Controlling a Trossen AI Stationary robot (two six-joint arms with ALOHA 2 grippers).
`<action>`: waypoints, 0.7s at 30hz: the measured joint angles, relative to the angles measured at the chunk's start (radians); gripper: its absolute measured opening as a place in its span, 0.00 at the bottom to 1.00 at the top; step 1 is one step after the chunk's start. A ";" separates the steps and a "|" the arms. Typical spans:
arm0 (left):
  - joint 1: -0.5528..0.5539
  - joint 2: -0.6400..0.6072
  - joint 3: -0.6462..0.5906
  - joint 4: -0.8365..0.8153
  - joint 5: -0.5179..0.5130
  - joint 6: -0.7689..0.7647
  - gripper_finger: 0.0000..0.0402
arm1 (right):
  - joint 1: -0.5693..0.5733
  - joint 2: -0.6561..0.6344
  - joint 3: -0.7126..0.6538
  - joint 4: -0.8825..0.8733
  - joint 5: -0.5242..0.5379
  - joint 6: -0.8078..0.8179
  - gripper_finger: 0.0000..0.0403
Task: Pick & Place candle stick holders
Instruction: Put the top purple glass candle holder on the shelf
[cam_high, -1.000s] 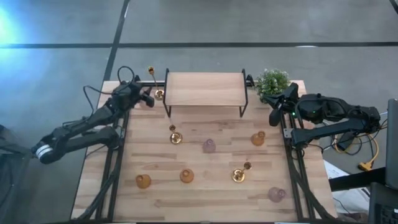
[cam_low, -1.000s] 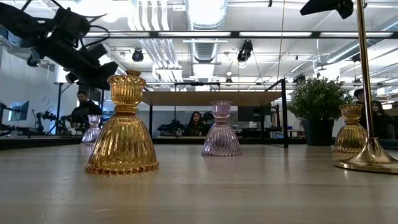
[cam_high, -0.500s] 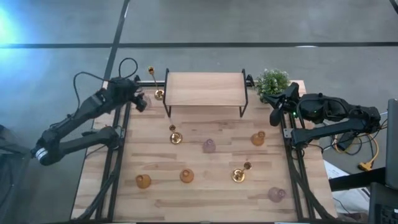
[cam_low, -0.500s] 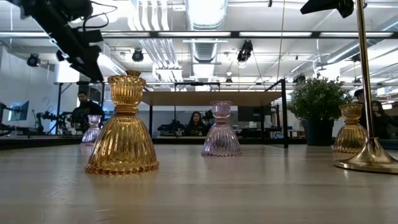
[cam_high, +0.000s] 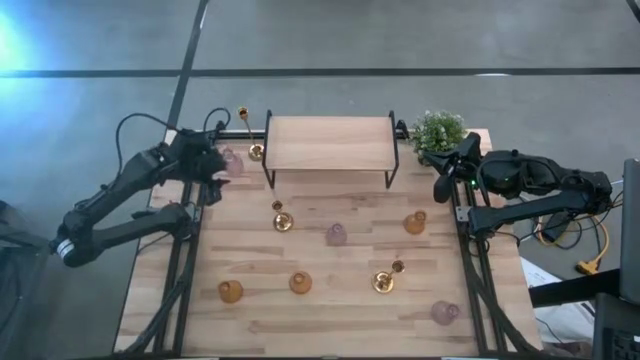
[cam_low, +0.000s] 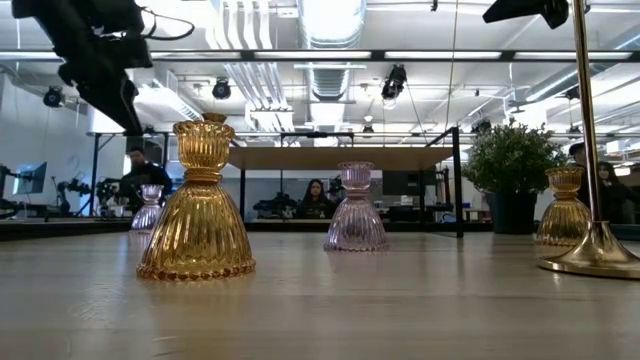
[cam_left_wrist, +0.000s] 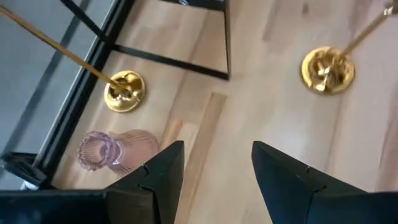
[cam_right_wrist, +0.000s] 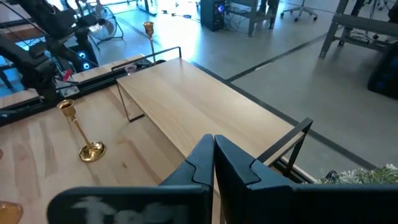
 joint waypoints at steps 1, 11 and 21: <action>0.000 0.000 0.000 0.003 -0.025 0.001 0.48 | 0.000 0.000 0.000 0.000 0.000 0.000 0.02; 0.000 0.007 -0.047 0.045 -0.141 0.128 0.48 | 0.000 0.001 0.000 0.000 0.000 0.000 0.02; 0.000 0.020 -0.181 0.204 -0.232 0.033 0.48 | 0.000 0.015 0.000 0.000 0.000 0.000 0.02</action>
